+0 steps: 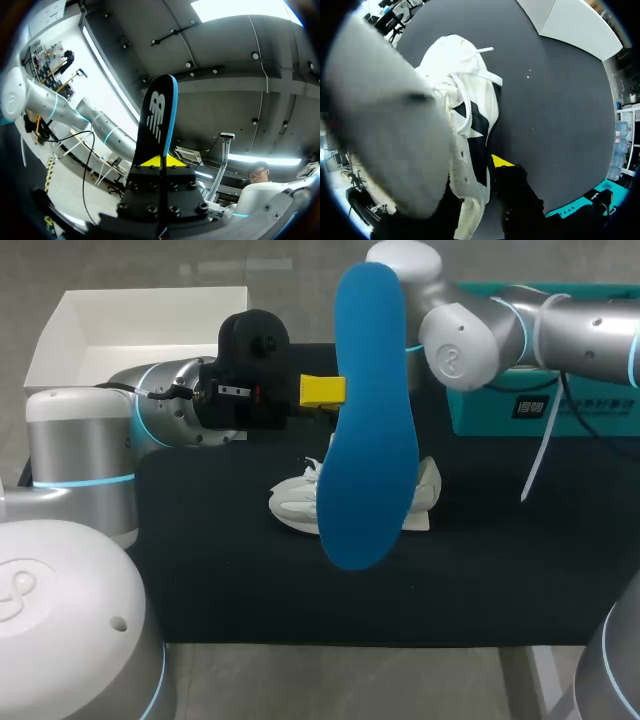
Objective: Take the shoe out of the shoebox, open the shoe tongue, remove and reinsert the insole, then place the shoe into the shoebox
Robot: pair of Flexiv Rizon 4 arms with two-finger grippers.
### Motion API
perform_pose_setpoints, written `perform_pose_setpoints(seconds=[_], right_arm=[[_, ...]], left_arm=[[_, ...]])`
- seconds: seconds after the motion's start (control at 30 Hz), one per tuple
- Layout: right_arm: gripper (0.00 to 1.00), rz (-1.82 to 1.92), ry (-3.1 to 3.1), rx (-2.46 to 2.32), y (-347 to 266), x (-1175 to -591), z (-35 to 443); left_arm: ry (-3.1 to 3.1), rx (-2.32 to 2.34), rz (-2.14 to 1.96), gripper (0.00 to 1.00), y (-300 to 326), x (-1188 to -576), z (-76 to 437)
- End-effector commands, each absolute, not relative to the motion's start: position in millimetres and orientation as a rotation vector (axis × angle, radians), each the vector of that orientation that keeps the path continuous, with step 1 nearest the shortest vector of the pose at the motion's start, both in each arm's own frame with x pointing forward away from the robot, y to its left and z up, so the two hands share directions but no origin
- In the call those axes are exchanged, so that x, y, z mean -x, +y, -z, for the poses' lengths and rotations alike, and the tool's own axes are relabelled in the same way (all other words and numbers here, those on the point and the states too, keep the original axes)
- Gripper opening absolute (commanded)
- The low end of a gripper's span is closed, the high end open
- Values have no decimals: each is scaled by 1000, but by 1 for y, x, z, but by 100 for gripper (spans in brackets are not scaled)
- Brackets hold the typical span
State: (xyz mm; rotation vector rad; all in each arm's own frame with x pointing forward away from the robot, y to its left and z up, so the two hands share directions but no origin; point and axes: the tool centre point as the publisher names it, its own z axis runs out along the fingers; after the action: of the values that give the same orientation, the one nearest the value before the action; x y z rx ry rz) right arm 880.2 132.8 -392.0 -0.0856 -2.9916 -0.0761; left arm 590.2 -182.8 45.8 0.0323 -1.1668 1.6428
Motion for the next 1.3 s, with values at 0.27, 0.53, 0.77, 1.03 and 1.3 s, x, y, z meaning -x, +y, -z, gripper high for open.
perform_pose_setpoints(seconds=[0.27, 0.53, 0.77, 1.03, 1.3], right_arm=[[0, 400, -2753, 1349, 126, -830, 309], [0, 734, -2543, 1970, 153, -821, 306], [0, 734, -2543, 1970, 153, -821, 306], [0, 775, -2502, 1872, 155, -842, 313], [0, 770, -2290, 1957, 167, -852, 335]], left_arm=[[-1165, -33, -1645, 0, -183, -590, -46], [-1165, -33, -1645, 0, -183, -590, -46], [-1165, -33, -1645, 0, -183, -590, -46], [-1165, -33, -1645, 0, -183, -590, -46], [-1165, -33, -1645, 0, -183, -590, -46]])
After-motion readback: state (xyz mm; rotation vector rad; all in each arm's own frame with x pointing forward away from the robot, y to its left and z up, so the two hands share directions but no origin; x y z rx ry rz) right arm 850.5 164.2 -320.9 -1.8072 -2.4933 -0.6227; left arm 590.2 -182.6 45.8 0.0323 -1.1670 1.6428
